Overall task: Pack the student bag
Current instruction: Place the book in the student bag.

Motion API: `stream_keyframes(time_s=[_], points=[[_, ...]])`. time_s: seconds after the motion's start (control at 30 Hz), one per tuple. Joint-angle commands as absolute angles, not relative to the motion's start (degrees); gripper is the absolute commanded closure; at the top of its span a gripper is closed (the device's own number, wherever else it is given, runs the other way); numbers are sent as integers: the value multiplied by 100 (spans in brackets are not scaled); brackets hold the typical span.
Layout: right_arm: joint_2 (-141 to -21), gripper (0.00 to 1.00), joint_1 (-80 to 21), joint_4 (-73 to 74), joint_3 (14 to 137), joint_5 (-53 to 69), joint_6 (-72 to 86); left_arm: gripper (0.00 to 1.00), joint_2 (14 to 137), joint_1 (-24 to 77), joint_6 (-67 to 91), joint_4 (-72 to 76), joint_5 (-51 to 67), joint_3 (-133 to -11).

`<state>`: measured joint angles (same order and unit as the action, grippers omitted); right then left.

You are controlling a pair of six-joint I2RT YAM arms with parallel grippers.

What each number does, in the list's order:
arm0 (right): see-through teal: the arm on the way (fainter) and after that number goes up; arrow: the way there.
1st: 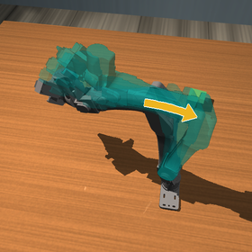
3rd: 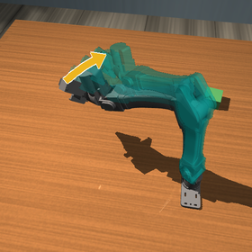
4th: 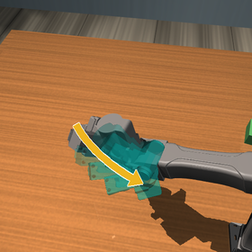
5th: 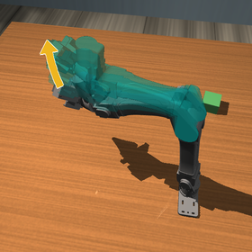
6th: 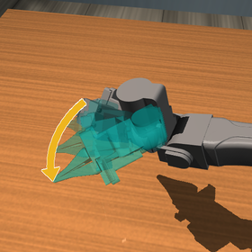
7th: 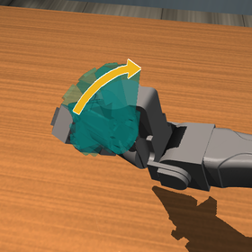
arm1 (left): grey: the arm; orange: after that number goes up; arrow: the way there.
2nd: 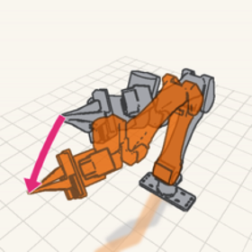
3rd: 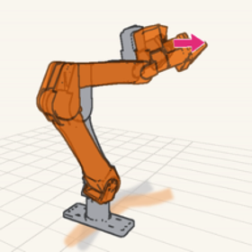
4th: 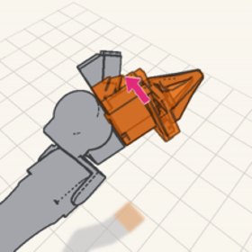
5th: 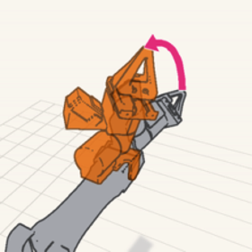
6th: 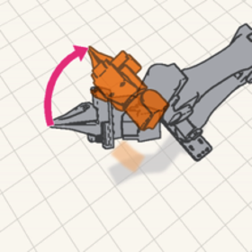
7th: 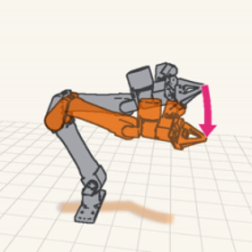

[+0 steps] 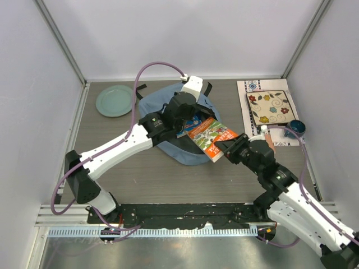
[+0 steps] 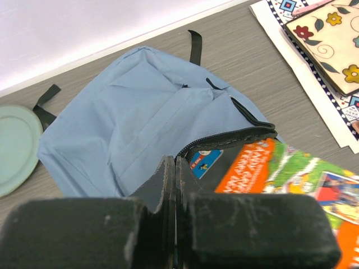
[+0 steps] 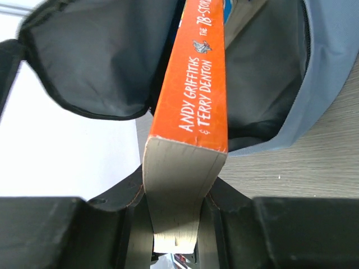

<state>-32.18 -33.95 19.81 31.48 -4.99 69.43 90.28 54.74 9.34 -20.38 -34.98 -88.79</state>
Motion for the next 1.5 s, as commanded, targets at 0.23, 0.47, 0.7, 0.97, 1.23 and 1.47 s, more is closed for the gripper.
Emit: stream_keyframes(time_s=[0.23, 0.47, 0.7, 0.97, 1.23, 1.47], points=[[-5123, 99, -3393, -1965, 3226, 211, 7426, 100, 8543, 5476, 1107, -1573, -3357, -9009], [-5905, 99, -3375, -2645, 3111, 176, 7620, 100, 8499, 5476, 1099, -1538, -3252, -9009], [-6485, 99, -3375, -2848, 2962, 26, 7901, 100, 8481, 5476, 1160, -1494, -3199, -8982], [-6566, 99, -3419, -2646, 2848, 133, 8094, 100, 8499, 5476, 1107, -1459, -3226, -8983], [-7311, 99, -3419, -3857, 2953, 26, 8356, 100, 8429, 5484, 1195, -1432, -3006, -8930], [-8305, 99, -3428, -4851, 3480, -455, 8394, 100, 8332, 5493, 1266, -1555, -2743, -8921]])
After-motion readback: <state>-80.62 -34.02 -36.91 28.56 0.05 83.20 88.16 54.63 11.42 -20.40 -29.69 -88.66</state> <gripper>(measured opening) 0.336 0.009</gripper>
